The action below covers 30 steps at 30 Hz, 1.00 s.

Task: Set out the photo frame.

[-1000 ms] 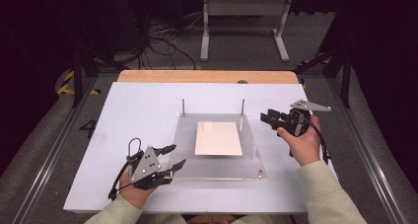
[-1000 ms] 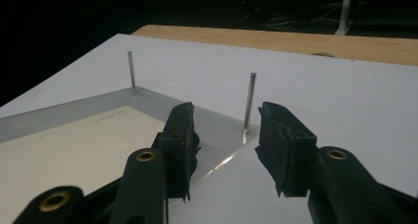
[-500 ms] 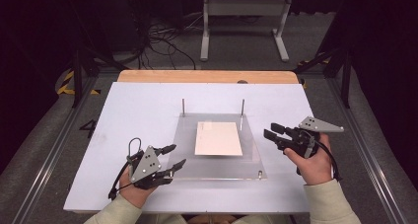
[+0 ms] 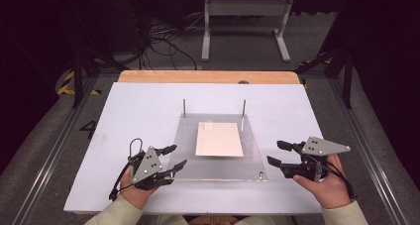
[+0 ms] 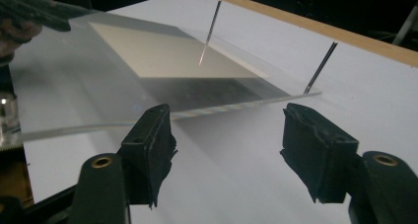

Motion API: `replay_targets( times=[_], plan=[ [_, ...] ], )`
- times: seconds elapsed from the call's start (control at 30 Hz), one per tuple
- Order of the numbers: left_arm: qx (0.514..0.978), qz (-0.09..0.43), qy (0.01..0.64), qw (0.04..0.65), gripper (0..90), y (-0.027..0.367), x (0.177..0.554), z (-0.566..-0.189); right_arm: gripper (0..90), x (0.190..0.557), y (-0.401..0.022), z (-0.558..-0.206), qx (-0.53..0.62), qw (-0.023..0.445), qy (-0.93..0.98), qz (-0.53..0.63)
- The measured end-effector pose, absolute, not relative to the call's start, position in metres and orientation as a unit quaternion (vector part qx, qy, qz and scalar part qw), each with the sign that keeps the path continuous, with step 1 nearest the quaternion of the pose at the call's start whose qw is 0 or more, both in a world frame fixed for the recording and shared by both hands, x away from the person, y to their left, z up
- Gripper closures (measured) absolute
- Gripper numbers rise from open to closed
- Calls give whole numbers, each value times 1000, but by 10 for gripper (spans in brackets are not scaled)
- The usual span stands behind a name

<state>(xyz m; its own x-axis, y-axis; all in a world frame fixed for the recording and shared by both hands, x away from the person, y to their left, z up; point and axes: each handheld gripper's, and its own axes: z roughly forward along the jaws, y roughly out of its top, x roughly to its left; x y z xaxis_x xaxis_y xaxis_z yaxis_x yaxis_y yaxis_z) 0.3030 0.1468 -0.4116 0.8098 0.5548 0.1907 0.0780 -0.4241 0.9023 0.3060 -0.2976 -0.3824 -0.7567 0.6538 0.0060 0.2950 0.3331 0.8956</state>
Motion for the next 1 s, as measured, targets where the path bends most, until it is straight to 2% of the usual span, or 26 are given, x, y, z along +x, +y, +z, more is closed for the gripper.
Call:
replay_targets(
  times=[0.47, 1.0],
  plan=[
    [810, 238, 195, 499, 435, 146, 303, -412, 238, 296, -274, -397, 234, 174, 829, 477],
    [809, 237, 195, 500, 431, 146, 303, -413, 138, 291, -251, -396, 152, 219, 809, 523]
  ],
)
